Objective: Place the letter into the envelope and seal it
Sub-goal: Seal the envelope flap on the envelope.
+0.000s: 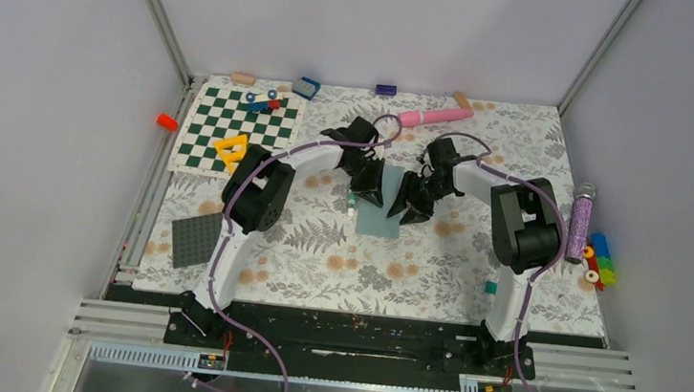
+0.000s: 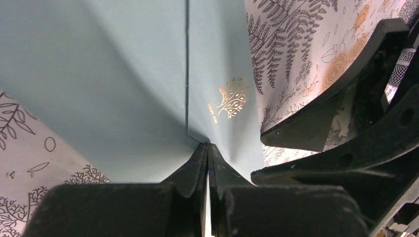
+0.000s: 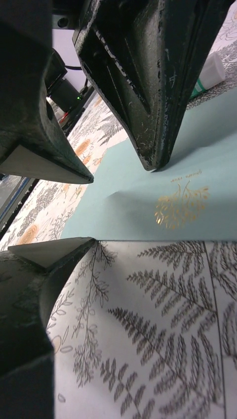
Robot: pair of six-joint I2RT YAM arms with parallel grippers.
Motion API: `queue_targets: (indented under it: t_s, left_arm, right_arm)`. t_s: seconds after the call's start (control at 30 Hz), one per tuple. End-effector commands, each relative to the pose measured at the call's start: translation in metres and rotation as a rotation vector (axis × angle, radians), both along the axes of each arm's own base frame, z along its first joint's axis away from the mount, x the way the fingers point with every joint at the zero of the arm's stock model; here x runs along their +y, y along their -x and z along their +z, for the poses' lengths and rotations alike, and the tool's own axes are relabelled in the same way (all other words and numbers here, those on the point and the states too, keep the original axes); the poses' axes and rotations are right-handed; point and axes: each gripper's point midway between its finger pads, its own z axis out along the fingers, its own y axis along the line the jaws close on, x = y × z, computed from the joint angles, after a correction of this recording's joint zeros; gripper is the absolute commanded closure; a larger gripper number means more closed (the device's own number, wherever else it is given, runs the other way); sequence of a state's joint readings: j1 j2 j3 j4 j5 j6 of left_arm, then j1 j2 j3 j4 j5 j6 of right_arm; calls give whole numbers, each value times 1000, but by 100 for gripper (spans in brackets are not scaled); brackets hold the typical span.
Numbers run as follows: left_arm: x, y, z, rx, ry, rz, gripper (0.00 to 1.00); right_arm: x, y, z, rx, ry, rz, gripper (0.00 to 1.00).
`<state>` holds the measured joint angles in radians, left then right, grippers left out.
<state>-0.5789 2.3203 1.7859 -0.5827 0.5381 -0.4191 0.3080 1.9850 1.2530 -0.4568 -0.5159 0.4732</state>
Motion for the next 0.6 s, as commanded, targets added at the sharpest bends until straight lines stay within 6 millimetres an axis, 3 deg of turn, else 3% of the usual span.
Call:
queue_targets:
  t_s: [0.0, 0.43, 0.57]
  left_arm:
    - [5, 0, -20, 4, -52, 7, 100]
    - [6, 3, -20, 8, -44, 5, 100]
    - [6, 3, -20, 10, -42, 6, 100]
  right_arm:
    - [11, 6, -7, 15, -12, 2, 48]
    - [31, -12, 17, 4, -265, -86, 48]
    - [33, -17, 33, -24, -298, -88, 48]
